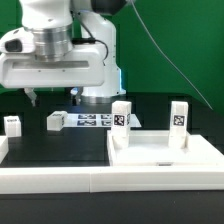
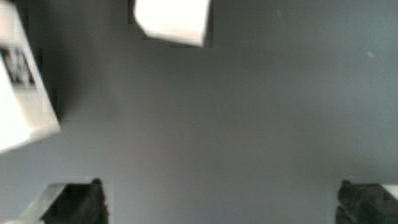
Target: Assemble square table
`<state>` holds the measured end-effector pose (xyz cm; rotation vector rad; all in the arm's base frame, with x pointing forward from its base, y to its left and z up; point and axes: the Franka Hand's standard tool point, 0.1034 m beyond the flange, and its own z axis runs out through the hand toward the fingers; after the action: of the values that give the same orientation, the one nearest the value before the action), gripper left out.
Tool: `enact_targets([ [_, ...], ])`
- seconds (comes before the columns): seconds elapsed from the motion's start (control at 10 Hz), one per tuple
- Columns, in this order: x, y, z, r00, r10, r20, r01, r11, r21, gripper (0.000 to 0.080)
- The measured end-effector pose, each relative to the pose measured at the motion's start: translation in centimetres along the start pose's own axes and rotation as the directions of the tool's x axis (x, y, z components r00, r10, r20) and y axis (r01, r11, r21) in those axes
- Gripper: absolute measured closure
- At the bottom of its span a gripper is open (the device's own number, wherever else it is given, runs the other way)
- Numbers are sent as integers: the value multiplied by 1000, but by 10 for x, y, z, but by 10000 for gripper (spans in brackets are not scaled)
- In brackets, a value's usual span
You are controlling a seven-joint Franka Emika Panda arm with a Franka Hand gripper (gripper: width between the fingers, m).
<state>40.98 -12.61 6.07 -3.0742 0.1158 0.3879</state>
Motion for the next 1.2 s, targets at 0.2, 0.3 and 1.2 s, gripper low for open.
enact_targets([
  [0.2,-20,1,16,997,66,44,-67,997,36,151],
  [0.3,-24,0,19,992,93,81,-98,993,64,151],
  [1.2,-25,4,38,870,68,488,-137,985,108,151],
])
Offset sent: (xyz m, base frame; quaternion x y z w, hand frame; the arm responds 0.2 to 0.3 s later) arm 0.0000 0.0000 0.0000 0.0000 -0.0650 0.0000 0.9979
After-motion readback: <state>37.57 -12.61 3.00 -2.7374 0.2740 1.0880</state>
